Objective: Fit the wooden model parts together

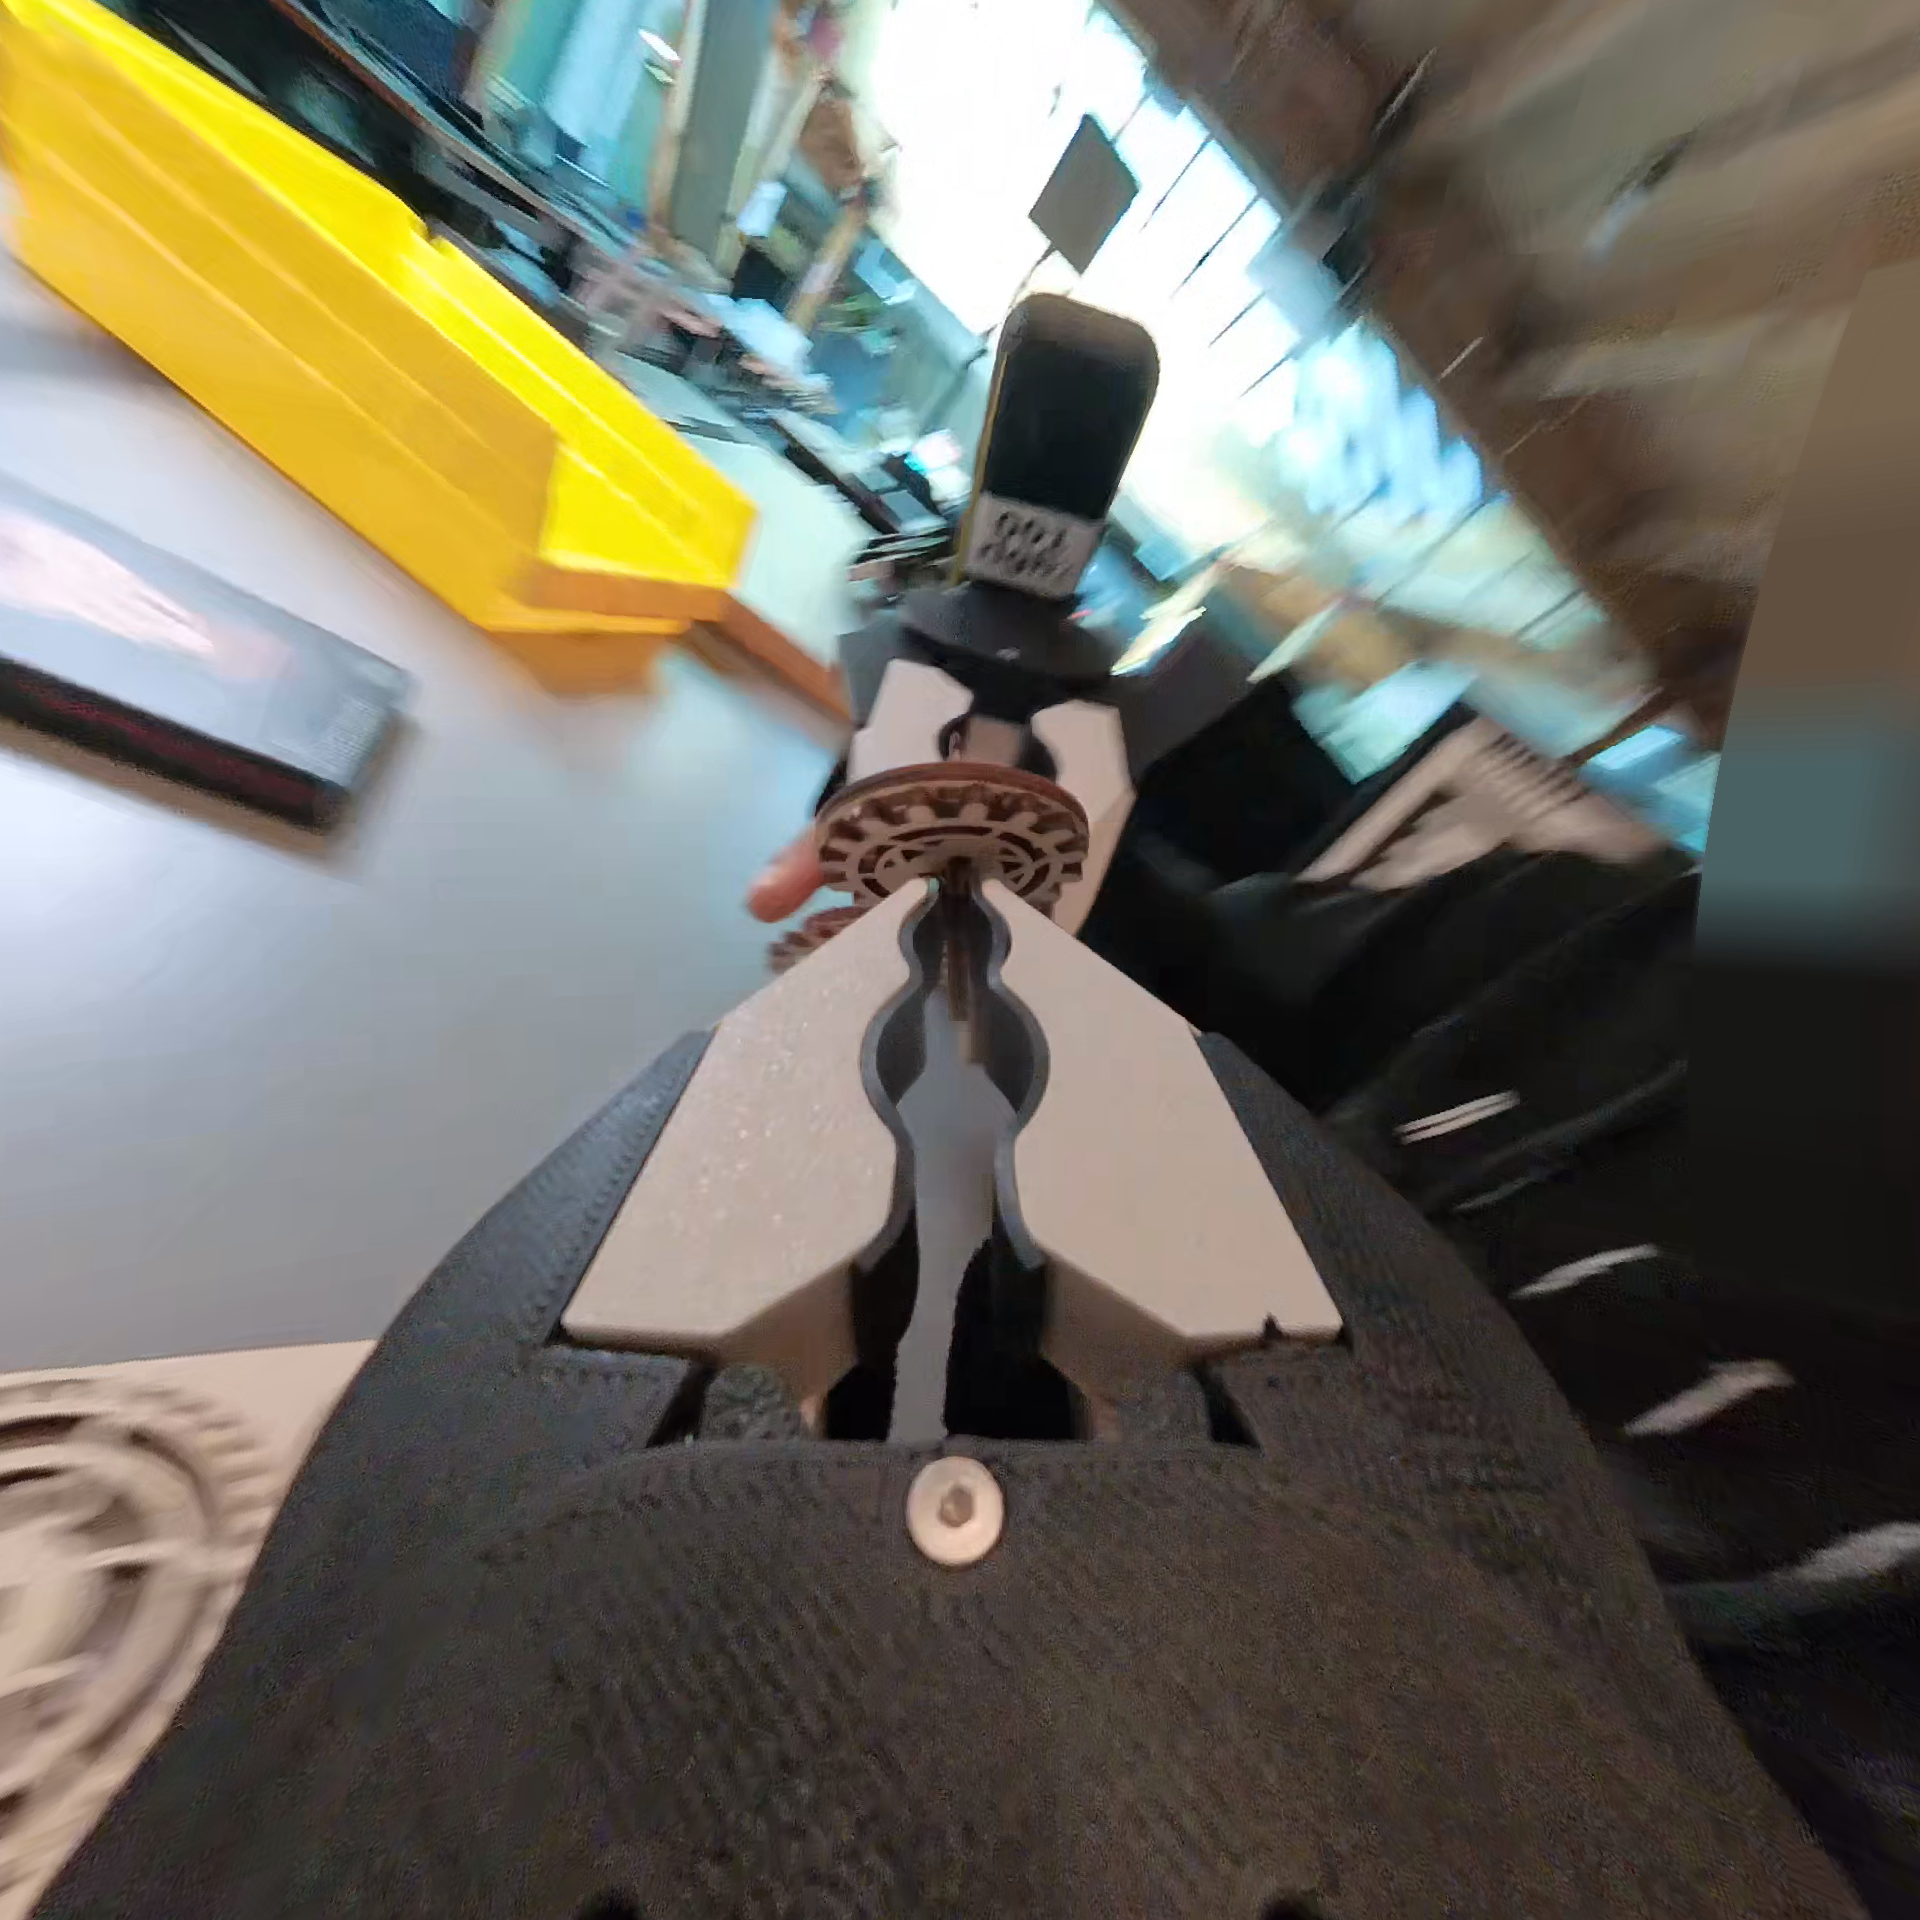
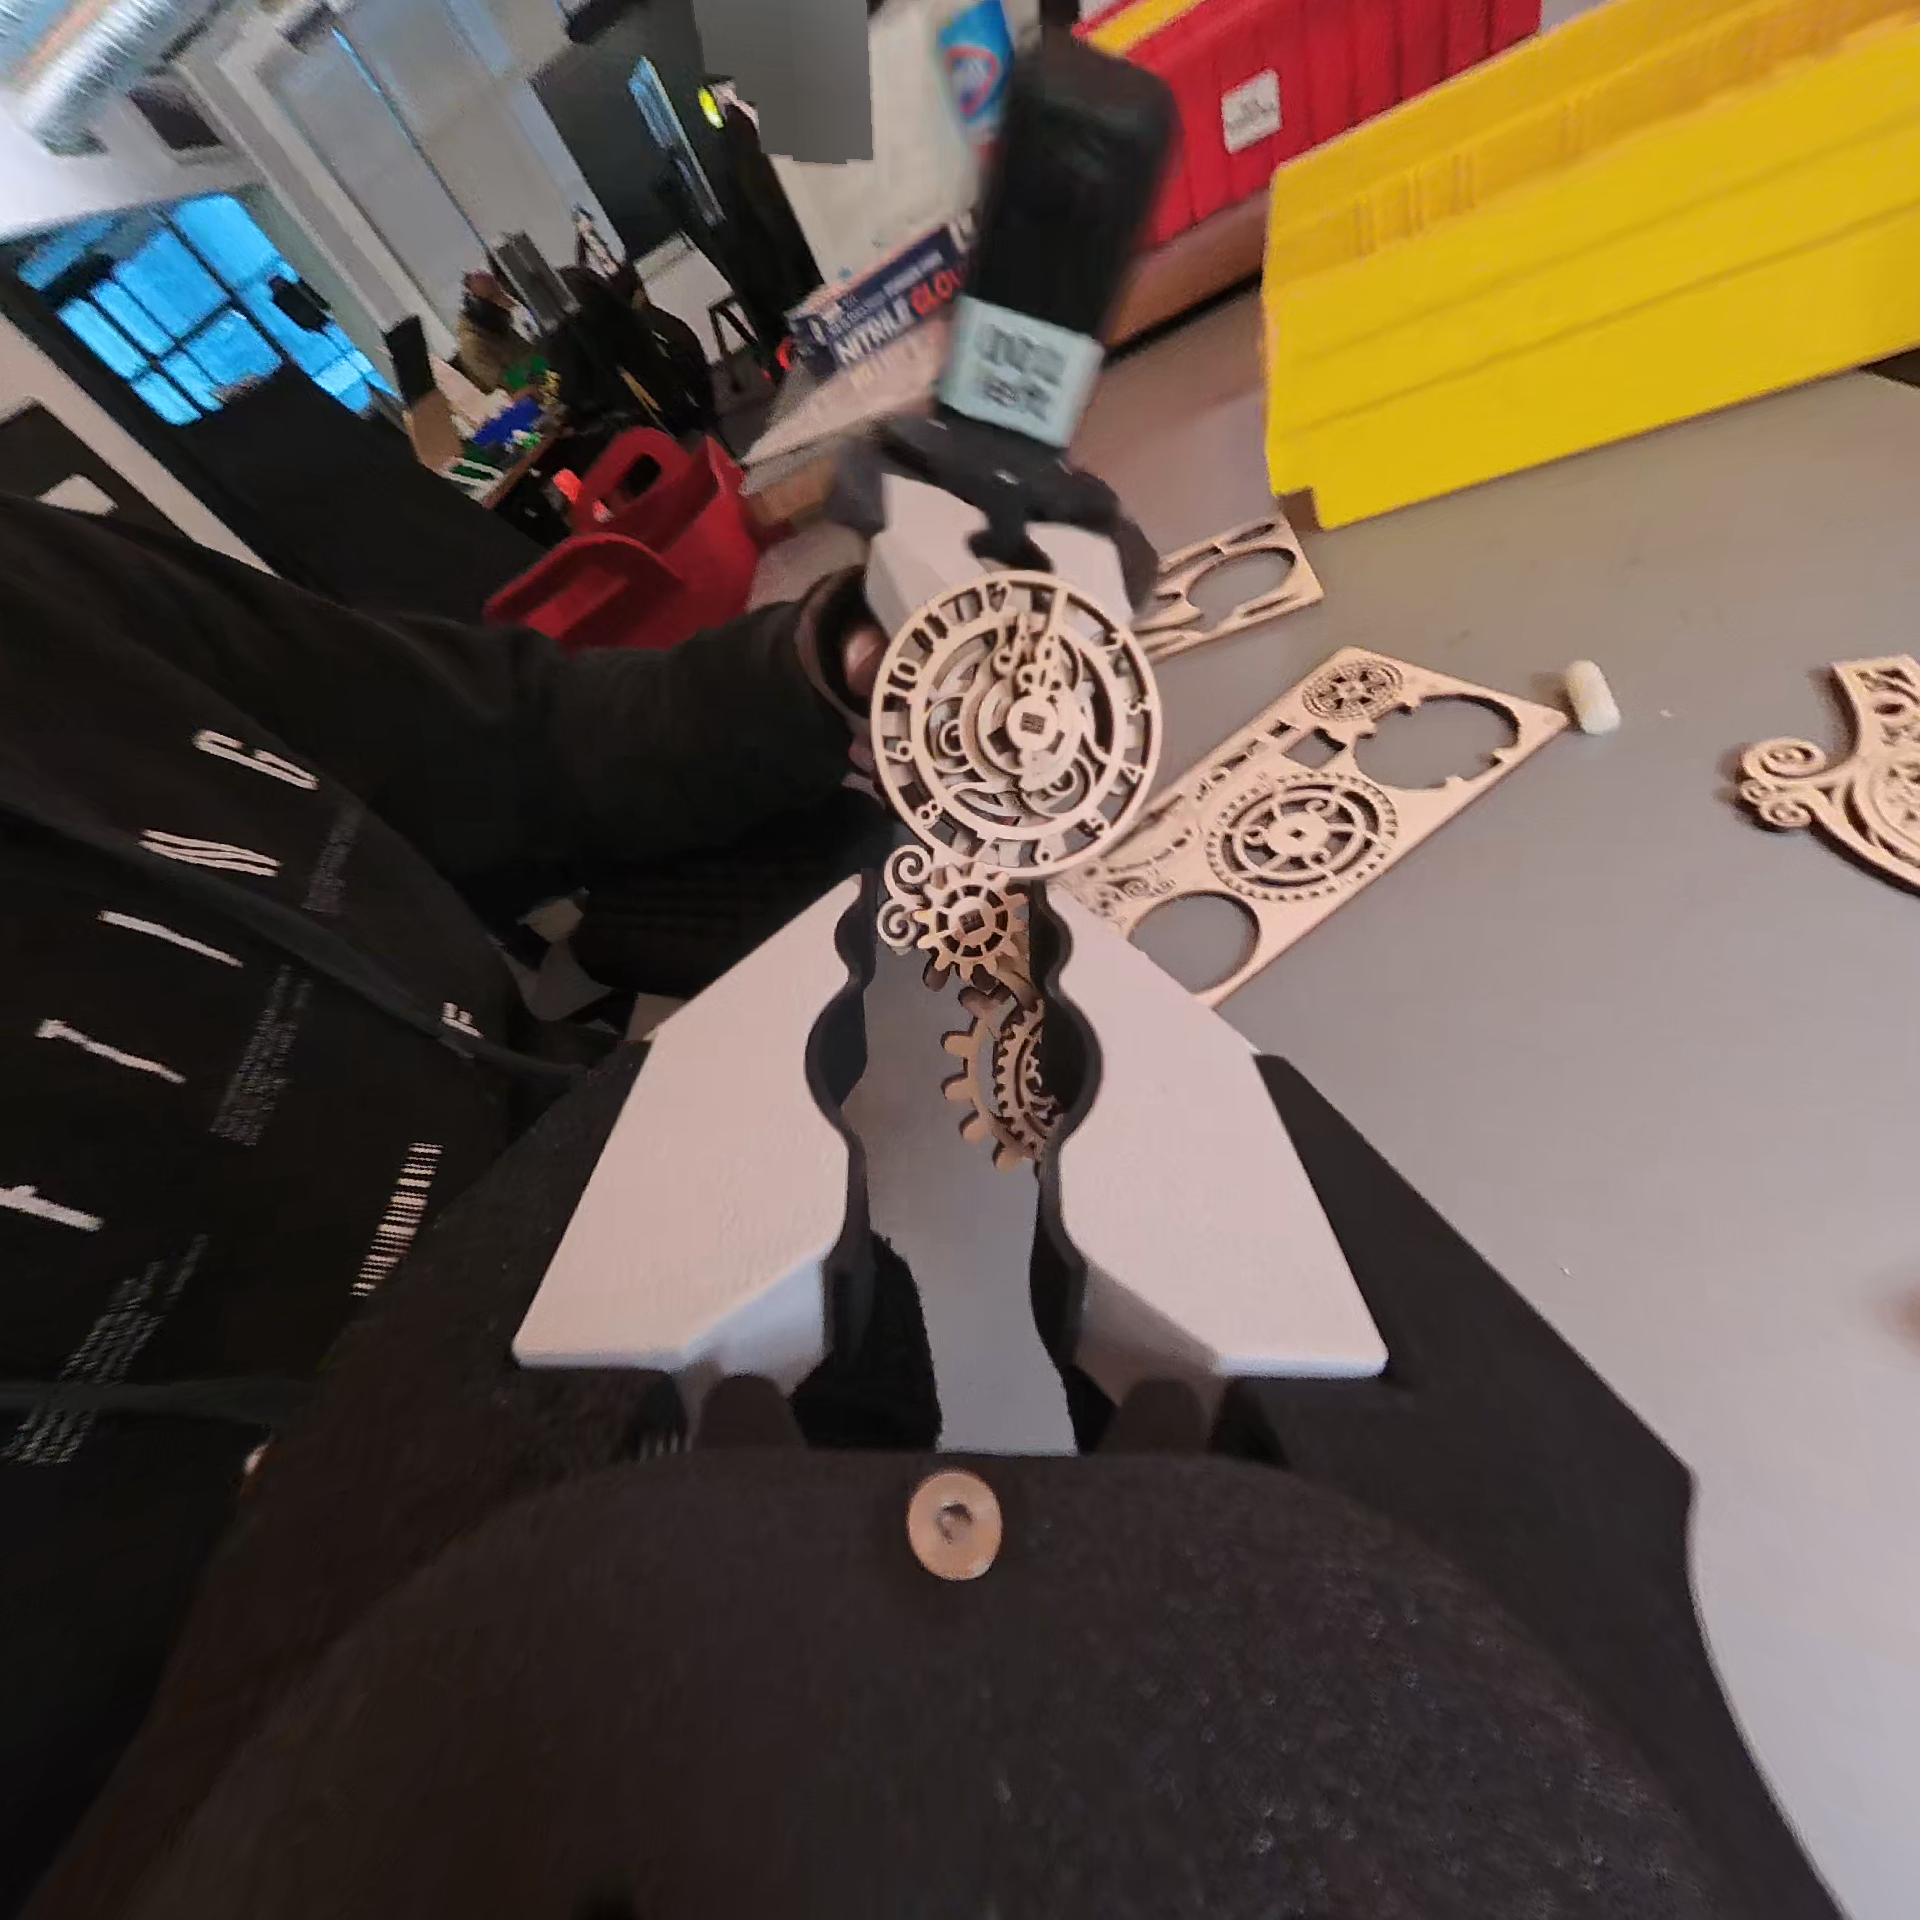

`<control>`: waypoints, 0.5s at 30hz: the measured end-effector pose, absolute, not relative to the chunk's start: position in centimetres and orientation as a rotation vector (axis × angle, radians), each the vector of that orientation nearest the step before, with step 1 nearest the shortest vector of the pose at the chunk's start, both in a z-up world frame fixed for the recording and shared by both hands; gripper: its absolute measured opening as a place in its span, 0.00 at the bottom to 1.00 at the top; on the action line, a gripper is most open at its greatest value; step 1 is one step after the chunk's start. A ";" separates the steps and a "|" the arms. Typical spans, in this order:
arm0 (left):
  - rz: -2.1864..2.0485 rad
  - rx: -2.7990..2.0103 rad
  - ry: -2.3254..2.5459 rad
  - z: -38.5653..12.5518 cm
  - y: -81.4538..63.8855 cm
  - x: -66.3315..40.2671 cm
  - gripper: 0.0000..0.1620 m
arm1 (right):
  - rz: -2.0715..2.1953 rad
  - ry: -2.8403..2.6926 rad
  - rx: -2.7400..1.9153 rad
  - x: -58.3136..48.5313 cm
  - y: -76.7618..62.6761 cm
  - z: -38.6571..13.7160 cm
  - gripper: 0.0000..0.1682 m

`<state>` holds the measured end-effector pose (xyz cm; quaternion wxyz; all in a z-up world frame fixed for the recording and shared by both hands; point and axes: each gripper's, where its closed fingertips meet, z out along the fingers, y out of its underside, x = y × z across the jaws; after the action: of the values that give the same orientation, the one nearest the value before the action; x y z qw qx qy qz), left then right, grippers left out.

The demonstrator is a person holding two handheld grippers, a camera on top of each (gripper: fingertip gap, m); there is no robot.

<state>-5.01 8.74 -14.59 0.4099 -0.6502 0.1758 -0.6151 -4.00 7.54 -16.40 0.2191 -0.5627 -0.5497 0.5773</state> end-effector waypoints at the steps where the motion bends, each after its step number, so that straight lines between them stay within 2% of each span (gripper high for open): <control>1: -1.687 -1.607 0.370 -14.1 8.6 -5.1 0.00 | 1.626 -1.505 -1.543 -4.0 7.4 -15.9 0.16; 3: -1.774 -1.582 0.318 -13.9 8.5 -4.9 0.00 | 1.644 -1.507 -1.547 -3.9 7.2 -15.7 0.16; 8: -1.671 -1.583 0.364 -13.8 8.5 -5.1 0.01 | 1.725 -1.438 -1.579 -3.7 7.5 -15.3 0.16; 11: -1.498 -1.609 0.393 -14.1 9.3 -5.8 0.12 | 1.748 -1.380 -1.606 -3.4 8.3 -15.1 0.16; 15: -1.331 -1.629 0.446 -14.6 9.7 -6.9 0.13 | 1.734 -1.328 -1.647 -2.5 9.4 -15.3 0.16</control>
<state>-6.88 9.72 -14.57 0.4754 -0.6665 0.1823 -0.5446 -2.50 9.39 -15.27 0.2019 -0.5898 -0.4754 0.6208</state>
